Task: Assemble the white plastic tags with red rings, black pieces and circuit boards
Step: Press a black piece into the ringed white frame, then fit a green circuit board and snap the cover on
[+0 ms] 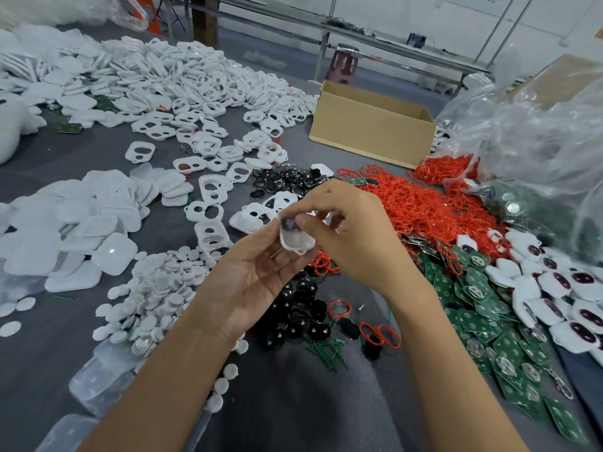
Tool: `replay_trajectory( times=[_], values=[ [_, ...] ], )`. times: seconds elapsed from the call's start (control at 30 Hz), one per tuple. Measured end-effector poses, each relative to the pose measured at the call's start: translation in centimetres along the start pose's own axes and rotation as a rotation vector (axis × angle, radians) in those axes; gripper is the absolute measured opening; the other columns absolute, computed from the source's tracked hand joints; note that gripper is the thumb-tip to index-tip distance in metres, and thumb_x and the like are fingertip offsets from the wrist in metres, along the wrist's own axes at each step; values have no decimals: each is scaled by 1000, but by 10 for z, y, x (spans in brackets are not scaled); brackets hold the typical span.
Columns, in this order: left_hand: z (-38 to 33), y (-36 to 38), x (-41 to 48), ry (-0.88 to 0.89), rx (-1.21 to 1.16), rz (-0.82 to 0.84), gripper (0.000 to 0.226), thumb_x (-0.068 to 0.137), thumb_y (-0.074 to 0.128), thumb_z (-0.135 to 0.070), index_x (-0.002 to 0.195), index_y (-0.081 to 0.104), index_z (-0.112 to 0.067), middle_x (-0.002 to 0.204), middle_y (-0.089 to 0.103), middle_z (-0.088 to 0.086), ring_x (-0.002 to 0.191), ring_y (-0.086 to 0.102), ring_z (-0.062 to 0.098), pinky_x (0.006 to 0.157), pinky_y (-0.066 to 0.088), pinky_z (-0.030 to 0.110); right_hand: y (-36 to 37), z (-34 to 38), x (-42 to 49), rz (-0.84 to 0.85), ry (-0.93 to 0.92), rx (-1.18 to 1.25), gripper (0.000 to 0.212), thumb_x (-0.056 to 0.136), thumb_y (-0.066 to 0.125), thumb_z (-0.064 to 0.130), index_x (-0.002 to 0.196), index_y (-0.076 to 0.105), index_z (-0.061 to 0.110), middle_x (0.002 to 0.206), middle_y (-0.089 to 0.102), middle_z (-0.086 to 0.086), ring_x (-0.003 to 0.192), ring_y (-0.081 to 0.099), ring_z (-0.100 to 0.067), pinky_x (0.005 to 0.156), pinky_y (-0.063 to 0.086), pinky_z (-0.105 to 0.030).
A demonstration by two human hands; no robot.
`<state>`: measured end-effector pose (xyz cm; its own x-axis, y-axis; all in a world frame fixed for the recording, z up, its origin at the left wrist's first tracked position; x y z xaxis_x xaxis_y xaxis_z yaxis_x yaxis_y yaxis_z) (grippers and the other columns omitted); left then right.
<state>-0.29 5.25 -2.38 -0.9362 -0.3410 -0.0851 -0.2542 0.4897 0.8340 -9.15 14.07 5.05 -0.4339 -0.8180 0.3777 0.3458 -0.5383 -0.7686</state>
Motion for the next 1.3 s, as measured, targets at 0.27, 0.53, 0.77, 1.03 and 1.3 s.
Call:
replay_trajectory(
  times=[0.27, 0.53, 0.77, 1.03, 1.3],
  values=[
    [-4, -4, 1, 10, -84, -32, 35, 88, 57, -18, 117, 62, 1, 119, 69, 15, 105, 67, 24, 78, 59, 32, -55, -26, -6, -377, 176, -35, 41, 85, 49, -11, 102, 73, 17, 94, 68, 4, 77, 56, 9, 74, 39, -6],
    [-6, -10, 3, 64, -145, -74, 33, 88, 57, -15, 117, 61, -1, 122, 68, 13, 114, 66, 25, 82, 59, 32, -88, -102, -39, -165, 660, -308, 35, 86, 57, -1, 82, 72, 31, 90, 70, 1, 76, 58, -10, 74, 40, -19],
    [-5, -12, 4, 71, -118, -60, 29, 88, 57, -15, 114, 63, -2, 117, 70, 12, 108, 68, 24, 80, 59, 31, -36, -133, -38, 114, 636, -395, 42, 79, 64, -3, 118, 69, 14, 120, 65, -11, 112, 57, -29, 99, 42, -29],
    [-4, -13, 4, 72, -88, -37, 31, 89, 56, -15, 118, 62, -4, 122, 68, 12, 112, 66, 25, 82, 58, 32, -30, -140, -41, -16, 555, -446, 21, 79, 76, 15, 95, 62, 14, 97, 53, -2, 102, 44, -27, 81, 34, -33],
    [-3, -11, 4, 68, -58, -39, 35, 86, 58, -16, 118, 61, -3, 119, 70, 10, 110, 67, 23, 82, 58, 30, -53, -96, -28, -151, 525, 105, 10, 79, 75, 5, 78, 70, 14, 68, 67, -3, 61, 60, -12, 61, 49, -20]
  ],
)
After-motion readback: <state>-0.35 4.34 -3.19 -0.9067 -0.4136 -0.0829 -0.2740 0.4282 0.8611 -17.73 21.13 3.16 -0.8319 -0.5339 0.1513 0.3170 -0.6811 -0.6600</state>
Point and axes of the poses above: each hand's wrist, its own x-axis towards the middle knuckle, its own y-axis out of the palm, z = x × y, the point moved 3 cm from there along x, towards the middle knuckle
